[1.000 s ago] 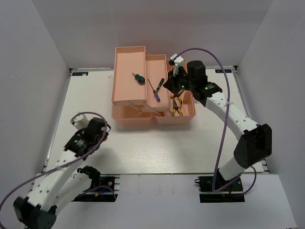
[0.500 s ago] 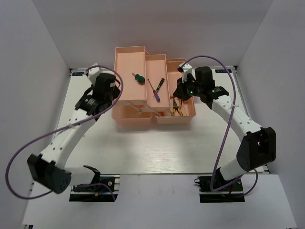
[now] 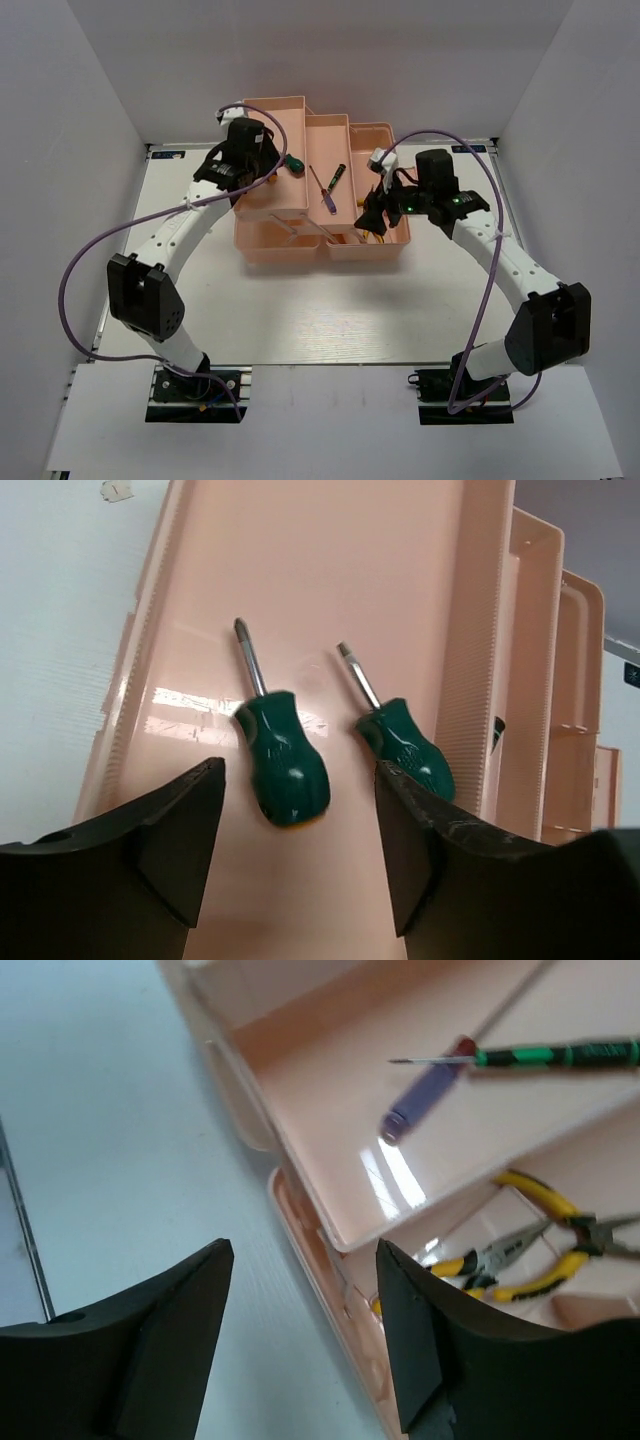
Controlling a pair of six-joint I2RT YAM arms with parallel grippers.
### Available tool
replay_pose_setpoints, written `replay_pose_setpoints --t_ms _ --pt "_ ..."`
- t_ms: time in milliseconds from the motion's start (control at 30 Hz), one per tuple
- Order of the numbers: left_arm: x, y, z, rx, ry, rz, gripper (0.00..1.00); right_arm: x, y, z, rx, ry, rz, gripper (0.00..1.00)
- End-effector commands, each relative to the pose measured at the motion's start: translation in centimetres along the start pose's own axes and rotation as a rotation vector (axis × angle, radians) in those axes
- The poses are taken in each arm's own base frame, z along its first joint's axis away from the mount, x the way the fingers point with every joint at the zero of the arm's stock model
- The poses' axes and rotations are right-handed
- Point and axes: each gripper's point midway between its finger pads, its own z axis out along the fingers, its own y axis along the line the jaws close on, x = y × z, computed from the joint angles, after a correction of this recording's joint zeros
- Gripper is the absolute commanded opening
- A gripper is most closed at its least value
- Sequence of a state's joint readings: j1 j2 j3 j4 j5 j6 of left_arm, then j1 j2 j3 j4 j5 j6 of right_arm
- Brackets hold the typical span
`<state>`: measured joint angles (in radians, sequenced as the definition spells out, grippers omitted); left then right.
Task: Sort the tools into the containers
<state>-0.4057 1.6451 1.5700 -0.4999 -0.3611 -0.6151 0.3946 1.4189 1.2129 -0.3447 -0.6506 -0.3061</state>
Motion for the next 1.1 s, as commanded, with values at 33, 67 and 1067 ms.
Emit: replay_pose_setpoints --t_ms 33,67,1067 --pt "-4.4 -2.7 -2.5 0.118 -0.077 0.001 0.72 -1.6 4.8 -0.4 -0.275 -0.122 -0.247 0.61" --pt "-5.4 -2.9 -3.4 0.132 -0.099 0.002 0.72 -1.4 5.3 -0.3 -0.312 -0.142 -0.279 0.51" --pt "12.0 20.0 -20.3 -0.232 0.016 -0.3 0.77 -1.9 12.0 21.0 -0.178 -0.131 -1.057 0.53"
